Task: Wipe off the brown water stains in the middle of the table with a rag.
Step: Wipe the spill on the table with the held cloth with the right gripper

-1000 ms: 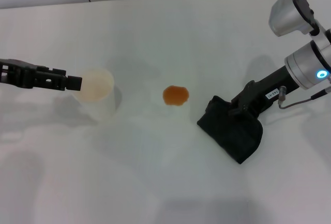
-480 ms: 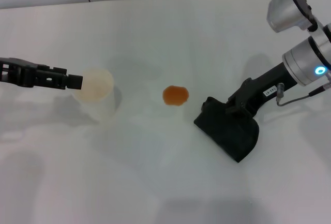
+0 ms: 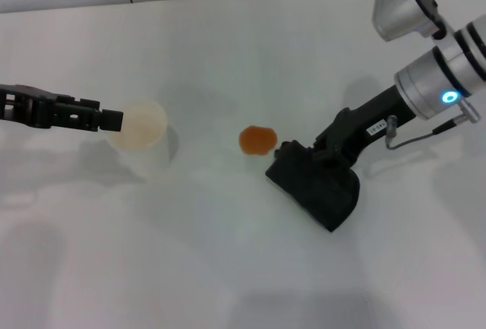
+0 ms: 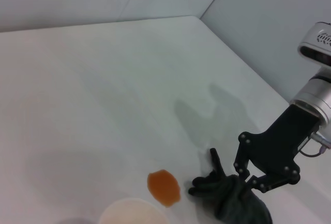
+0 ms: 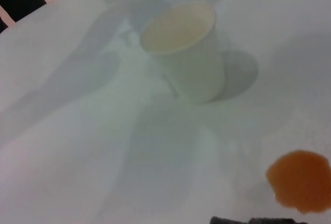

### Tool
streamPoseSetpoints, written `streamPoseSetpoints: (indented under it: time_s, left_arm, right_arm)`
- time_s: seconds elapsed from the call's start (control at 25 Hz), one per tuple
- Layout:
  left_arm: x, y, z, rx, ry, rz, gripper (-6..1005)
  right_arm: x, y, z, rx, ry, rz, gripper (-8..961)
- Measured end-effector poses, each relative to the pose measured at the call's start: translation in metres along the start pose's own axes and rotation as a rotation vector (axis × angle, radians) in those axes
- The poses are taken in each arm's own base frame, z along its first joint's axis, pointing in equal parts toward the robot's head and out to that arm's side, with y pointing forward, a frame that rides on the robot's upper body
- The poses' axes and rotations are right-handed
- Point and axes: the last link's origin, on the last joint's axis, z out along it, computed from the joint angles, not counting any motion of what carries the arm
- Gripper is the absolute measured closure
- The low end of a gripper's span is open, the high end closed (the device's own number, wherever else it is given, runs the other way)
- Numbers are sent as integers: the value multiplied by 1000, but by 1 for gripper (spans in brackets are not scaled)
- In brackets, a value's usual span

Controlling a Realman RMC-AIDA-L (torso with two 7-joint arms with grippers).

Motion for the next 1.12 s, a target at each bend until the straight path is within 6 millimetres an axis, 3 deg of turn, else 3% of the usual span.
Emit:
streamPoseSetpoints:
  time_s: [0.8, 1.12]
  left_arm:
    - [3, 0, 0, 3, 0, 10, 139]
    - [3, 0, 0, 3, -1, 10, 139]
  right_arm:
    - [-43, 7, 51, 23, -8, -129, 870]
    - [-50, 3, 59, 75, -12, -146, 870]
